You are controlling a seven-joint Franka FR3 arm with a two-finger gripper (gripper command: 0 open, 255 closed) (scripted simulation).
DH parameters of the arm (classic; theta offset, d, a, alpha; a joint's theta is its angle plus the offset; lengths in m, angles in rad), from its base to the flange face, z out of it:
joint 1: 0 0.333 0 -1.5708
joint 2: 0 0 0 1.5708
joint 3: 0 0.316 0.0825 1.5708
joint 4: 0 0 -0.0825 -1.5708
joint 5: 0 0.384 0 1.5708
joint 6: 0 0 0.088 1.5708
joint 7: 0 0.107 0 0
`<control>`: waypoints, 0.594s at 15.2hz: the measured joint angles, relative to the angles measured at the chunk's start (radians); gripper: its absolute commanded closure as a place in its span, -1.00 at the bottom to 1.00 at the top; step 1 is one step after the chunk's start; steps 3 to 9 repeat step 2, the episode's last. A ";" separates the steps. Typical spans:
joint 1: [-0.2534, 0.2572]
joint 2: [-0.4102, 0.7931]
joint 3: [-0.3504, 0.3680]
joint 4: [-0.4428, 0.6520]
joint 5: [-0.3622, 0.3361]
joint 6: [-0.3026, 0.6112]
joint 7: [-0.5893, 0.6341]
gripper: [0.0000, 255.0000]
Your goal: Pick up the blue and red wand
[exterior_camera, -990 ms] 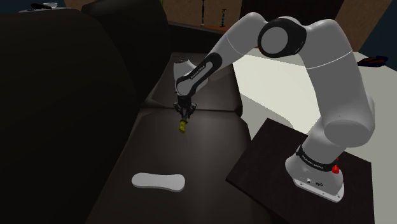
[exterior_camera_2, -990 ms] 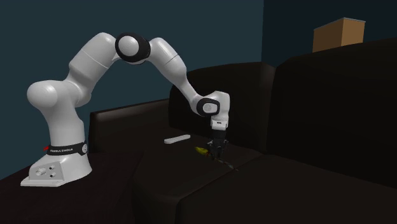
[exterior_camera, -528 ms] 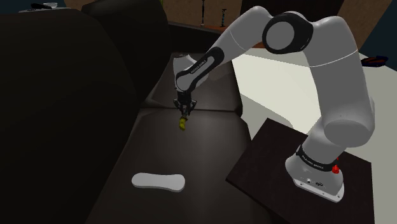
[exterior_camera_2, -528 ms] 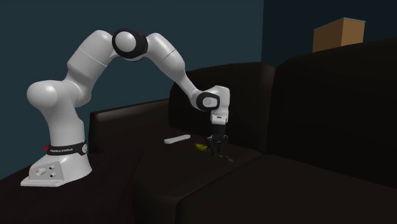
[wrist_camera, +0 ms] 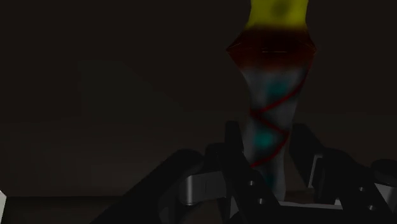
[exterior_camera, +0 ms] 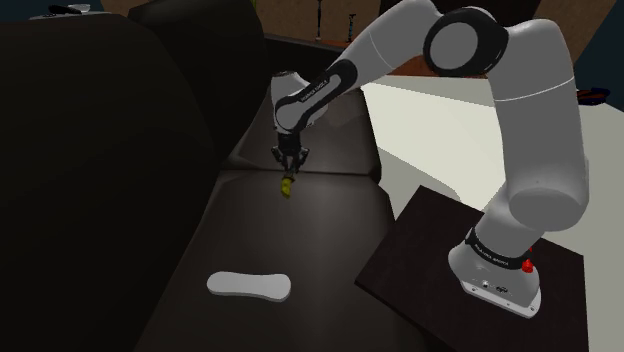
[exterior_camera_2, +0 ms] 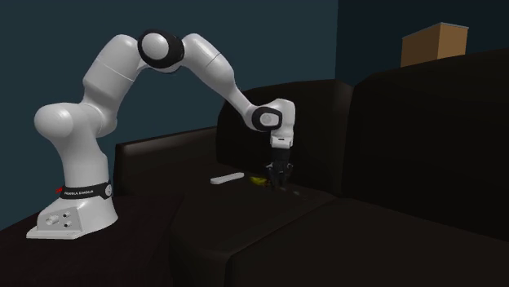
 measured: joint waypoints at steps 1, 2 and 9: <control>-0.001 -0.005 0.001 0.006 0.001 -0.011 -0.001 1.00; -0.001 -0.011 0.001 0.005 0.002 -0.016 -0.001 1.00; -0.001 -0.011 0.001 0.005 0.002 -0.016 -0.001 1.00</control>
